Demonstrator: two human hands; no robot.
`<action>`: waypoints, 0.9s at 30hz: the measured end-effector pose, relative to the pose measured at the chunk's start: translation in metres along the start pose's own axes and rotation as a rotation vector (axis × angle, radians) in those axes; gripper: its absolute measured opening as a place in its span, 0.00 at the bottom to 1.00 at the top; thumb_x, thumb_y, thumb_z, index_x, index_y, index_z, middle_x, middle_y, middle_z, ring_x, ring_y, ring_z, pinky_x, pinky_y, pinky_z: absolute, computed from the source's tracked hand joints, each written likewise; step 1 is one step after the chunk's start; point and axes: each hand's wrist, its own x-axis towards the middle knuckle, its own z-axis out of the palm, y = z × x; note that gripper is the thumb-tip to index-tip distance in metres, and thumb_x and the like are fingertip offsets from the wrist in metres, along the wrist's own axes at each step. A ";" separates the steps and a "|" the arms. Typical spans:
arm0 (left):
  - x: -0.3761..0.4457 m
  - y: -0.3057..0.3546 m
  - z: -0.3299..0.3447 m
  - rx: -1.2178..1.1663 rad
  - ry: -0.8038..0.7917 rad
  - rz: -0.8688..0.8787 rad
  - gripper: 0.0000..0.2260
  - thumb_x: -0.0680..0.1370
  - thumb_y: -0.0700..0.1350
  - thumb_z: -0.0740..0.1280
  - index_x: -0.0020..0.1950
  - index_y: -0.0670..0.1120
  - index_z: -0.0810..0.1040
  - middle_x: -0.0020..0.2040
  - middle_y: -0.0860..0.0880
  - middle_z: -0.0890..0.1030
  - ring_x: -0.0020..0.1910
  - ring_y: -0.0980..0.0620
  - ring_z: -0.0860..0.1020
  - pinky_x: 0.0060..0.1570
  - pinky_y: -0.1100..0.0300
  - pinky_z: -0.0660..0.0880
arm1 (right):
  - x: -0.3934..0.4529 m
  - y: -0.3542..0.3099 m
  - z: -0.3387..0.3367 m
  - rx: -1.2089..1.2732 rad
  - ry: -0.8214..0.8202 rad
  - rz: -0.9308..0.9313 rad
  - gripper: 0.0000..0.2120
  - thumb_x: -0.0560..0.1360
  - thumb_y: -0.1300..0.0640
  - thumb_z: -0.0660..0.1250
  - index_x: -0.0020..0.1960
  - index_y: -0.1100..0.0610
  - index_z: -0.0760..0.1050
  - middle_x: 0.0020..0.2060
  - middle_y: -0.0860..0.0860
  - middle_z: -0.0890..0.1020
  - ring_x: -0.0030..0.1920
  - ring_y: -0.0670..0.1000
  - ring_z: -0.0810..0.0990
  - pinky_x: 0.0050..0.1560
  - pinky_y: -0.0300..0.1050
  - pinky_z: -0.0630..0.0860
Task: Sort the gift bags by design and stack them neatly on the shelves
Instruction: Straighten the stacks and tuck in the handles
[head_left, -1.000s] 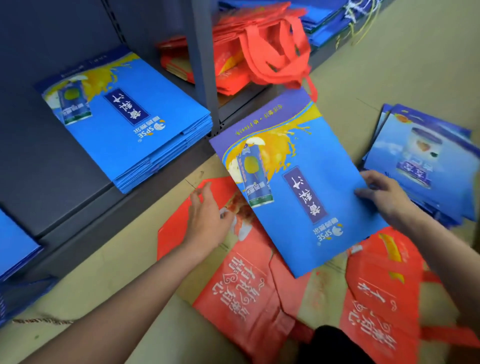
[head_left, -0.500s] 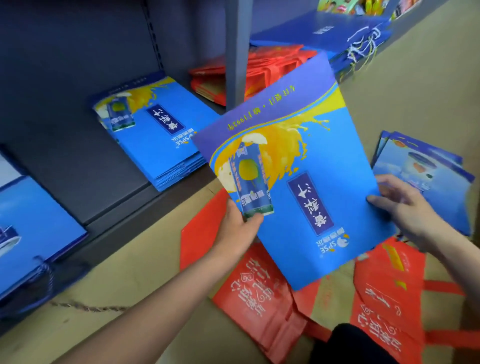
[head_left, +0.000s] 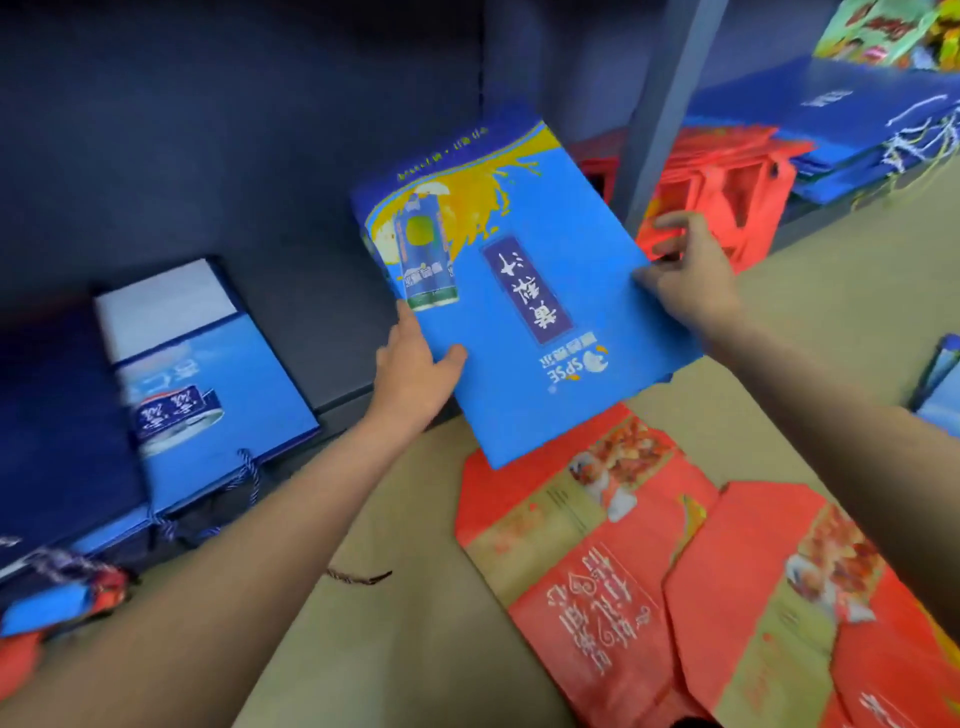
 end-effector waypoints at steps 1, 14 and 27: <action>0.002 -0.001 -0.005 0.035 0.009 -0.003 0.31 0.77 0.43 0.64 0.76 0.41 0.53 0.71 0.42 0.66 0.68 0.40 0.65 0.63 0.56 0.62 | 0.003 -0.002 0.004 0.065 -0.046 0.081 0.20 0.71 0.66 0.68 0.61 0.59 0.68 0.41 0.49 0.72 0.40 0.49 0.71 0.36 0.36 0.65; -0.031 -0.031 0.008 0.105 -0.062 0.104 0.32 0.72 0.44 0.72 0.73 0.44 0.63 0.56 0.45 0.78 0.51 0.47 0.79 0.54 0.58 0.72 | -0.027 0.039 -0.008 -0.280 -0.373 -0.013 0.30 0.66 0.66 0.75 0.66 0.60 0.70 0.57 0.54 0.77 0.36 0.48 0.79 0.40 0.37 0.71; 0.017 -0.036 -0.003 0.126 0.005 0.037 0.20 0.76 0.46 0.67 0.68 0.44 0.71 0.63 0.45 0.74 0.63 0.47 0.73 0.63 0.55 0.68 | 0.014 0.015 0.059 -0.075 -0.066 0.217 0.14 0.72 0.65 0.65 0.58 0.61 0.73 0.45 0.56 0.79 0.48 0.55 0.78 0.55 0.51 0.74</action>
